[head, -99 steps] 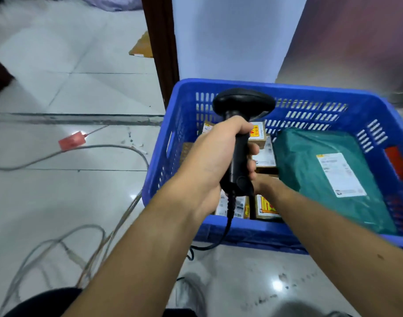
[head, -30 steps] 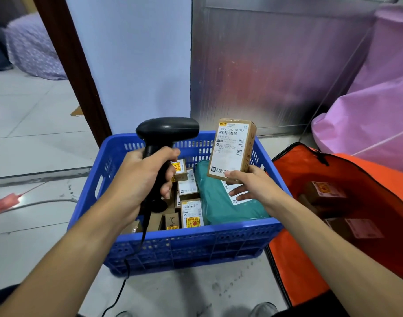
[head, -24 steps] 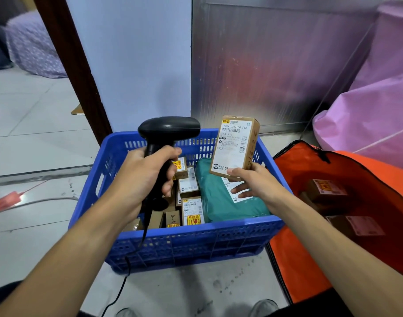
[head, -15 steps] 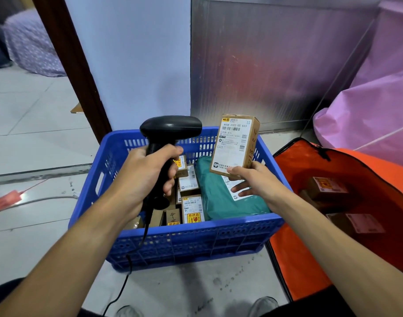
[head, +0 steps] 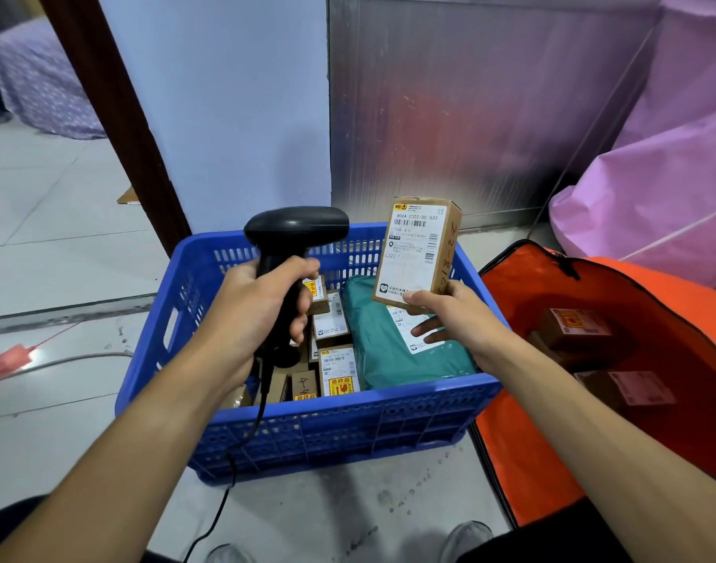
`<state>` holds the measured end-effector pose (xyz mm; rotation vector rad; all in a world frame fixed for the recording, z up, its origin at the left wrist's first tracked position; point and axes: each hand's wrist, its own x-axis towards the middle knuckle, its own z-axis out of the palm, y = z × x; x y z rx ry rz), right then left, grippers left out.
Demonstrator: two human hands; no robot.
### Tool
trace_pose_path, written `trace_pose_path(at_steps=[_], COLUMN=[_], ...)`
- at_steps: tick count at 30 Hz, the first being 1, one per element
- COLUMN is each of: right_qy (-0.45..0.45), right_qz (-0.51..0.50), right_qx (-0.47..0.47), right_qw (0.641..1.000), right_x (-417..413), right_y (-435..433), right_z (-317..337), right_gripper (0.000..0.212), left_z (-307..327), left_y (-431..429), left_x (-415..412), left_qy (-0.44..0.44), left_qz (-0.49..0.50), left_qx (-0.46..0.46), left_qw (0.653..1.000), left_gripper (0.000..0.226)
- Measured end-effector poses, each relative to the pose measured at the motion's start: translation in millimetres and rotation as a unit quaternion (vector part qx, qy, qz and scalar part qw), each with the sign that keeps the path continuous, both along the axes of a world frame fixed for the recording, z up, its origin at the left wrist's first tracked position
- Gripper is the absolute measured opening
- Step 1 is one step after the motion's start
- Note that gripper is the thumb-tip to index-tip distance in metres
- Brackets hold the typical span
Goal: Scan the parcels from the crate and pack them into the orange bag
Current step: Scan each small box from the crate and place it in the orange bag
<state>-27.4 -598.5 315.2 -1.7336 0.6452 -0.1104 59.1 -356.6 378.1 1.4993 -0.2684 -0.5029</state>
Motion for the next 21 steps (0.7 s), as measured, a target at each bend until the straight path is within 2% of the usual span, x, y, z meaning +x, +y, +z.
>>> trace_pose_path(at_steps=[2,5,7,9,12,15,18,21], right_qy=[0.004,0.022,0.023,0.020,-0.028,-0.064,-0.057,-0.037], right_qz=[-0.004,-0.003,0.006,0.010,-0.023,-0.063,-0.104,-0.140], right_qx=[-0.064,-0.163,-0.226,-0.253,-0.200,-0.136,-0.109,-0.092], right_qw=[0.998,0.986,0.974,0.967,0.979,0.987,0.987,0.985], right_x=[-5,-20,-34,-46,-63,-87,-112,-135], right_y=[-1,-2,-4,-10,-24,-43,-60,-74], right_z=[3,9,19,32,41,44,29,-3], right_gripper=[0.034,0.048,0.049,0.048,0.054,0.043,0.053,0.052], left_z=[1,3,7,8,4,-1,-3,-3], left_y=[-4,-13,-23,-34,-49,-65,-82,-100], left_x=[2,7,10,7,2,-6,-11,-11], left_qy=[0.000,0.013,0.020,0.031,0.028,0.038,0.078,0.094], left_qz=[-0.001,0.007,0.001,-0.006,-0.036,-0.065,-0.104,-0.139], left_qx=[-0.002,-0.018,-0.034,-0.042,-0.040,-0.031,-0.052,-0.064], left_qw=[1.000,1.000,0.999,0.999,0.998,0.997,0.990,0.984], left_gripper=[0.025,0.032,0.034,0.036,0.038,0.036,0.032,0.033])
